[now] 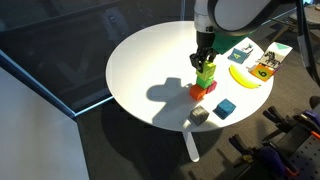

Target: Put the yellow block onto the blue block

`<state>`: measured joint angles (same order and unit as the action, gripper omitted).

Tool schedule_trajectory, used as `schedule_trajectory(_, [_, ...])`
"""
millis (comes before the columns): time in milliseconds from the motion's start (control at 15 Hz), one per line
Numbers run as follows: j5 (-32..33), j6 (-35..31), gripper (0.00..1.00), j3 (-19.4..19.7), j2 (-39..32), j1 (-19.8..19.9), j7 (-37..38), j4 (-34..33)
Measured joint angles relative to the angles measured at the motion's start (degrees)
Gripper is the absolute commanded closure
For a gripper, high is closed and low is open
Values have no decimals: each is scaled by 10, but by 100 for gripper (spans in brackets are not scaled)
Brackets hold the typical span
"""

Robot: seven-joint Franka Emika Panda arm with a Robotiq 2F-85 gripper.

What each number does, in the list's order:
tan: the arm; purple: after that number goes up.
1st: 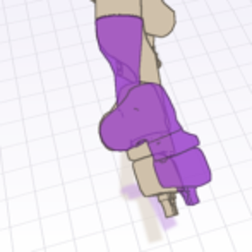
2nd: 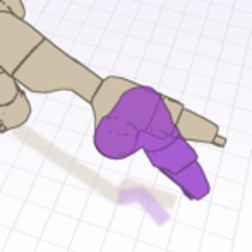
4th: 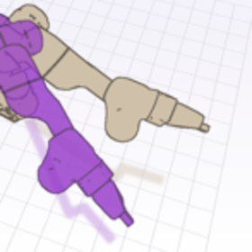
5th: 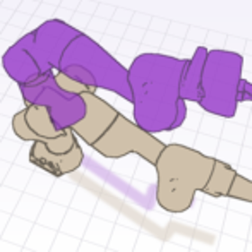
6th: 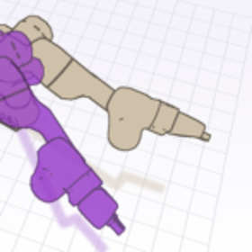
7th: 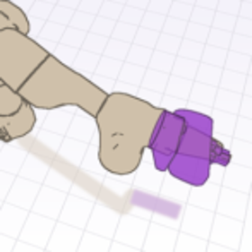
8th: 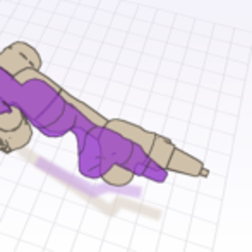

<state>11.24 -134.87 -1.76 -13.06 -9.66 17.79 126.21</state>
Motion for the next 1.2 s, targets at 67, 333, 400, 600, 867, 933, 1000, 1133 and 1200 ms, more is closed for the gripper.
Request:
schedule_trajectory(67, [0,-12,71,1,0,4,-1,3])
schedule_trajectory(333, [0,-39,71,5,0,15,-8,7])
schedule_trajectory(400, [0,-39,71,6,0,17,-11,7])
schedule_trajectory(600, [0,-39,71,6,0,22,-40,7])
schedule_trajectory(867, [0,-39,71,6,-1,24,-81,8])
schedule_trajectory(933, [0,-39,71,6,-1,24,-87,9])
schedule_trajectory(1000, [0,-39,71,5,-1,24,-92,12])
schedule_trajectory(1133, [0,-39,71,4,1,23,-97,22])
schedule_trajectory(1200, [0,-39,71,3,4,23,-100,32])
